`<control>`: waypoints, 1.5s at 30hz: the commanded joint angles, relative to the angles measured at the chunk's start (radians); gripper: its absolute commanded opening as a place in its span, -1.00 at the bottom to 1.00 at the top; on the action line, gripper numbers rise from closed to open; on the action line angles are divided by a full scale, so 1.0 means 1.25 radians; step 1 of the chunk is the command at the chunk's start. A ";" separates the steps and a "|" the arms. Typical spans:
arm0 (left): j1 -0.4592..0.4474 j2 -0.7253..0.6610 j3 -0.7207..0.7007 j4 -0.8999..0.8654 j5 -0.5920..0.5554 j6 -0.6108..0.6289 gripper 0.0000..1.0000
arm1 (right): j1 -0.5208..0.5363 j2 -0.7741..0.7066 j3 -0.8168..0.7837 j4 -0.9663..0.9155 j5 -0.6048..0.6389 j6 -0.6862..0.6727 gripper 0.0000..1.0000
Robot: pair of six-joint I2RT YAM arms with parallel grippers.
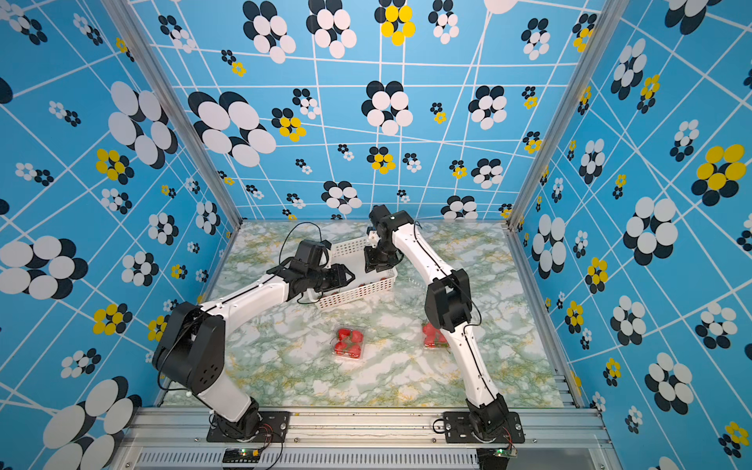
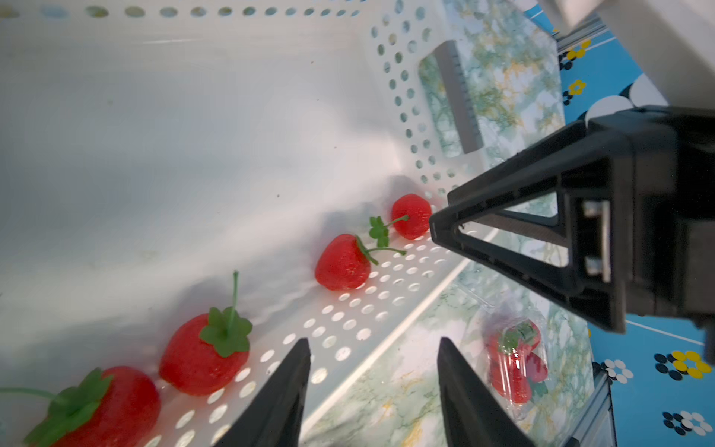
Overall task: Pack strawberries into containers
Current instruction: Pick up the strawberry from the basket.
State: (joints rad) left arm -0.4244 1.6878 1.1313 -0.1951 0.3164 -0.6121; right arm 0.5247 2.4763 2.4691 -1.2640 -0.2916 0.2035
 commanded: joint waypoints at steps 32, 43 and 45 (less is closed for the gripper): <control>0.042 0.095 0.051 -0.060 0.034 0.005 0.06 | 0.061 0.154 0.107 -0.089 0.014 0.047 -0.12; 0.042 0.095 0.047 -0.041 0.044 -0.001 0.06 | 0.062 0.137 0.048 -0.107 0.028 0.022 -0.02; 0.042 0.094 0.047 -0.040 0.044 -0.002 0.06 | 0.063 0.136 0.049 -0.106 0.028 0.024 -0.09</control>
State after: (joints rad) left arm -0.3790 1.7927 1.1995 -0.2630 0.3561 -0.6094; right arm 0.5953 2.6587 2.5523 -1.3472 -0.2668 0.2462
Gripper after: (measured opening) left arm 0.531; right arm 0.461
